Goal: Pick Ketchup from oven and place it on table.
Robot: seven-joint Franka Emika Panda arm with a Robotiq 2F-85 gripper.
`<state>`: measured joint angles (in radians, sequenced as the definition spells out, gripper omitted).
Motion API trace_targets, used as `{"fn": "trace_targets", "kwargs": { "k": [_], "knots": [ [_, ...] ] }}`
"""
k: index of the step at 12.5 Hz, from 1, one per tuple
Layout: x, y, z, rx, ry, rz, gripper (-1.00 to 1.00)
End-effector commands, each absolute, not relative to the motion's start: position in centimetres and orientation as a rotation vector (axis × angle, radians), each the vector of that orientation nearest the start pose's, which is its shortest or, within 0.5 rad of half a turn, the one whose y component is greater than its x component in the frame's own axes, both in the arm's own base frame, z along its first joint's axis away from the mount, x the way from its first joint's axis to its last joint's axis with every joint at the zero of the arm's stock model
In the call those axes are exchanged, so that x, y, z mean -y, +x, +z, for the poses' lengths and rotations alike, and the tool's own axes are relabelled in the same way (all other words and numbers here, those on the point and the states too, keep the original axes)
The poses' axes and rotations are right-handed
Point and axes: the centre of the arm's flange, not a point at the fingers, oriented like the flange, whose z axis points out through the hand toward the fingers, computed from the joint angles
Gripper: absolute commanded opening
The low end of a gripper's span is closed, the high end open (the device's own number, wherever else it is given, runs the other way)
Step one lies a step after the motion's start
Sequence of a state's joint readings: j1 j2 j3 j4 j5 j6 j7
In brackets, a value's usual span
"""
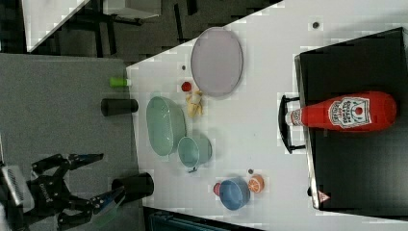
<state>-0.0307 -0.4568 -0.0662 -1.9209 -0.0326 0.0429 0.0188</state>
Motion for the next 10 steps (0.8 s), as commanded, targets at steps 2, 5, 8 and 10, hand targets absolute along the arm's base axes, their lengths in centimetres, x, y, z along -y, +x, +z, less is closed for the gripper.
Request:
{"fn": "trace_targets", "kwargs": {
  "k": [2, 5, 8, 10],
  "knots": [
    [11.7, 43.8, 62.0, -1.577, -2.676, -0.029, 1.00],
    [18.0, 45.0, 59.1, -1.719, -2.569, -0.038, 1.00],
    [23.7, 46.1, 55.8, -1.850, -2.480, -0.079, 1.00],
    [27.3, 46.9, 53.8, -1.934, -2.431, -0.141, 1.00]
  ]
}}
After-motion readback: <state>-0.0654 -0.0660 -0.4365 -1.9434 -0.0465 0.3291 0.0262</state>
